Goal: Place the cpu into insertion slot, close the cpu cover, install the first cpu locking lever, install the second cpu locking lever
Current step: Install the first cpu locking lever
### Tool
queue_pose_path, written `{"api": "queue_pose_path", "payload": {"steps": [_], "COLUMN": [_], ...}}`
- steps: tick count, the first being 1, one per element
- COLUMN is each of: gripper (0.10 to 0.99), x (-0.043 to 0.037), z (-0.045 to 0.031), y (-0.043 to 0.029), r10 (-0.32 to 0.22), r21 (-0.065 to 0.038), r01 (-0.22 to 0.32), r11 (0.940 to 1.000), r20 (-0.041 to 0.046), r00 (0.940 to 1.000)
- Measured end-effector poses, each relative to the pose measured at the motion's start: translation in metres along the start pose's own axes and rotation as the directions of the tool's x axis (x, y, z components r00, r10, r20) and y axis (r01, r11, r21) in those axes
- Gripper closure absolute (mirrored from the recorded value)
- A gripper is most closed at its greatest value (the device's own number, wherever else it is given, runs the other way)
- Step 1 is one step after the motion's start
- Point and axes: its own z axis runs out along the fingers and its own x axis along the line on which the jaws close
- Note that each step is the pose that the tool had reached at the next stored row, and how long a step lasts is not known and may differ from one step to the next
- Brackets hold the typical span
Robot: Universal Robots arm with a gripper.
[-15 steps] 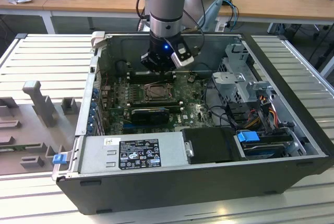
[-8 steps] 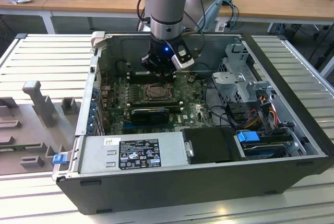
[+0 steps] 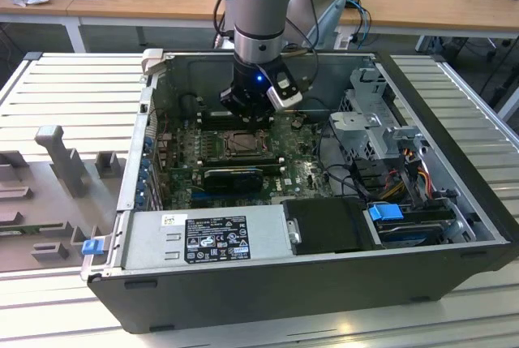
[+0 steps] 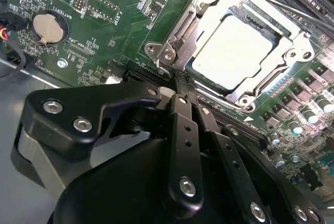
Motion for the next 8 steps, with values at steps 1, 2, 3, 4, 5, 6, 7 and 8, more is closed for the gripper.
{"api": "queue_pose_path", "payload": {"steps": [1, 2, 3, 4, 5, 6, 7, 8], "gripper": [0.98, 0.98, 0.98, 0.98, 0.98, 0.98, 0.98, 0.98], "x": [0.0, -0.0001, -0.0003, -0.0004, -0.0005, -0.0007, -0.0008, -0.0008], "z": [0.0004, 0.0008, 0.001, 0.0011, 0.0012, 0.0013, 0.0011, 0.0], "y": [0.0, -0.0001, -0.0002, -0.0002, -0.0001, 0.0001, 0.0002, 0.0002], "r10": [0.0, 0.0, 0.0, 0.0, 0.0, 0.0, 0.0, 0.0], "r21": [0.001, 0.001, 0.001, 0.001, 0.0, -0.004, -0.004, -0.004], "r01": [0.0, 0.0, 0.0, 0.0, 0.0, 0.0, 0.0, 0.0], "r11": [1.0, 1.0, 1.0, 1.0, 1.0, 1.0, 1.0, 1.0], "r20": [0.0, -0.0001, -0.0002, -0.0001, -0.0001, 0.0003, 0.0003, 0.0002], "r00": [1.0, 1.0, 1.0, 1.0, 1.0, 1.0, 1.0, 1.0]}}
